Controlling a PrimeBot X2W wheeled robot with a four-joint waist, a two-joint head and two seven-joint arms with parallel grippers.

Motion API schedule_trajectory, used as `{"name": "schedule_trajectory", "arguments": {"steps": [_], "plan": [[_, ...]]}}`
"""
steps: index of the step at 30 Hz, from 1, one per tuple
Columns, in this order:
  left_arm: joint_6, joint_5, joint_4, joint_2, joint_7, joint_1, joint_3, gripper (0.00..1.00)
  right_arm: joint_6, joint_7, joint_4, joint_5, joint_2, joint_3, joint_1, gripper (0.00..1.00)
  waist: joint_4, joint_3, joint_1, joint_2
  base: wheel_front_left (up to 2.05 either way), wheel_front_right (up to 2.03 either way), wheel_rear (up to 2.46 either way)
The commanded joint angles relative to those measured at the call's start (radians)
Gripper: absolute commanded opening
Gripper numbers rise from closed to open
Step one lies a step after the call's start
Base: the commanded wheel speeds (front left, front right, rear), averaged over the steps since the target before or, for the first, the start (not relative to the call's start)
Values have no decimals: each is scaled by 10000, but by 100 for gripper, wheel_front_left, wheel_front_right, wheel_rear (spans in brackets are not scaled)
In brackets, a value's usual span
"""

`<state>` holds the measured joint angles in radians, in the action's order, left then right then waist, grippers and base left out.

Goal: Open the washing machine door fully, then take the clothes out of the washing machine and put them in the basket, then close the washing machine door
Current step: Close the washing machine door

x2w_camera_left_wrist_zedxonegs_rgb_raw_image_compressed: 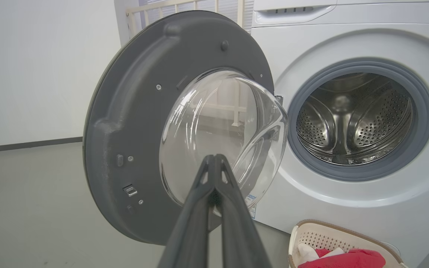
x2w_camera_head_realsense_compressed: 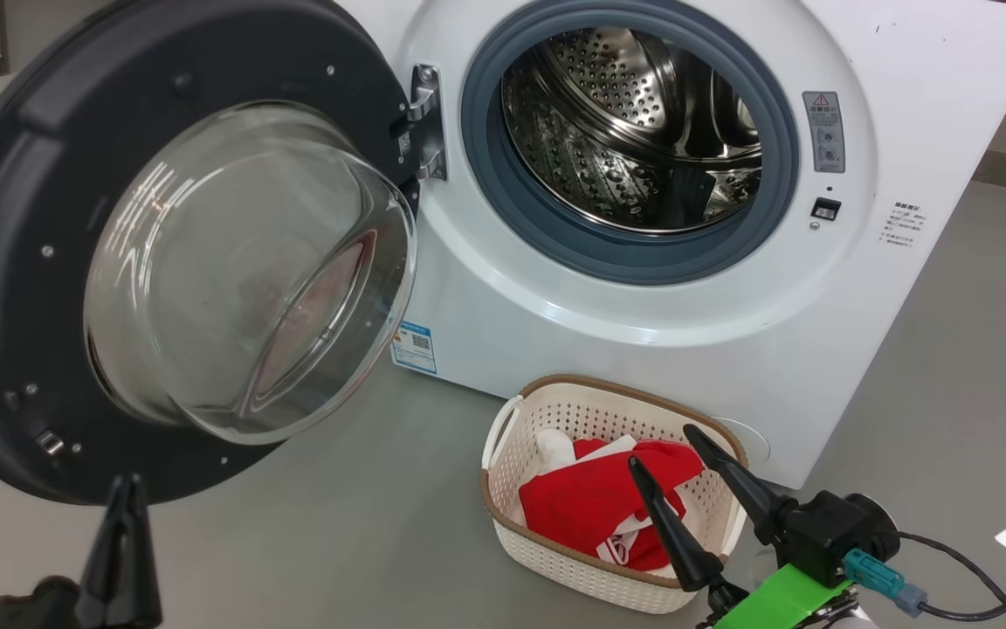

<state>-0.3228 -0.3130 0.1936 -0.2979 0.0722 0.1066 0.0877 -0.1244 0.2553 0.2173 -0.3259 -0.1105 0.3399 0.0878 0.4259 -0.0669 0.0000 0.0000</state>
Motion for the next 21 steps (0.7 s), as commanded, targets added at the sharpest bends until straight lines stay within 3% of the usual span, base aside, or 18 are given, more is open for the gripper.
{"name": "schedule_trajectory", "arguments": {"steps": [1,7,14,21], "plan": [[-87,117,300,-232,82,-366,-446,0,-63,65,-232,-149,-68,195,394,100,-10,13,0,0,0,0,0],[-358,395,297,-712,263,-904,-1020,0,-63,65,-195,-128,-140,199,412,100,-84,111,0,0,0,0,0],[-315,216,-94,-1260,414,-2056,-1676,0,-63,65,-112,-98,-257,246,477,100,-210,220,0,0,0,0,0],[153,-872,-1498,-1357,1070,-3562,-2438,0,-63,65,-16,-72,-280,256,495,100,-380,219,0,0,0,0,0]]}}
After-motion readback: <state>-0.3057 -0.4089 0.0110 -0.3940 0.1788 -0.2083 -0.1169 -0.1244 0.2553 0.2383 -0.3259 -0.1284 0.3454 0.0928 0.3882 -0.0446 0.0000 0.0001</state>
